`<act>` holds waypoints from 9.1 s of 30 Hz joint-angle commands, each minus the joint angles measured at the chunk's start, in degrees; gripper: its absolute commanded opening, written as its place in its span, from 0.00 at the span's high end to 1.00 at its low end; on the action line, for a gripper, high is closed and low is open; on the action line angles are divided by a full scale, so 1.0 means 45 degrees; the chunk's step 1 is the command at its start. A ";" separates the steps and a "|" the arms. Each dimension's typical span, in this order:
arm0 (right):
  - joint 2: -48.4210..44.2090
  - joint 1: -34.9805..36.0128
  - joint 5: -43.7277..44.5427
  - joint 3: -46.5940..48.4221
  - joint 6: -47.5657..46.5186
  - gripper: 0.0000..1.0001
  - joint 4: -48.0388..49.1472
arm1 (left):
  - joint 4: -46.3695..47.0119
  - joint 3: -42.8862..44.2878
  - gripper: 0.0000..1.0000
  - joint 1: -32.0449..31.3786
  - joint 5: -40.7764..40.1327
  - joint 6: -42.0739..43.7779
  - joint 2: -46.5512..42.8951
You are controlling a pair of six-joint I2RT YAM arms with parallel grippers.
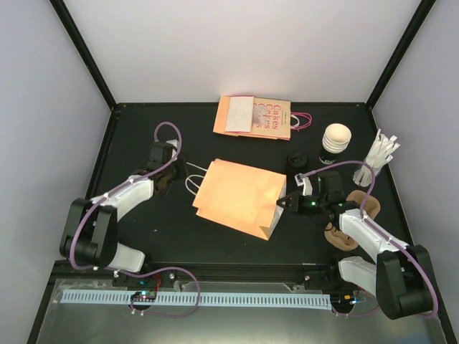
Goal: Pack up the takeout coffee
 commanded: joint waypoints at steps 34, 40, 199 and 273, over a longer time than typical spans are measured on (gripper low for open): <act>-0.0106 0.1160 0.0323 0.0803 0.0478 0.65 -0.0074 | -0.6432 0.6048 0.98 -0.2518 0.5279 0.1567 -0.6432; 0.0976 0.3053 0.1183 0.1199 0.1363 0.65 0.1028 | -0.6143 0.6047 0.99 -0.3382 0.5083 0.1044 -0.6121; -0.1608 0.4327 0.6056 0.7829 -0.1035 0.08 -0.2853 | -1.0355 0.6745 0.99 -0.4815 -0.0531 0.6369 -0.6195; 0.1436 0.8335 0.7785 0.5650 -0.2392 0.95 -0.2775 | -0.7216 0.3480 0.96 -0.6156 -0.2129 0.6348 -0.6920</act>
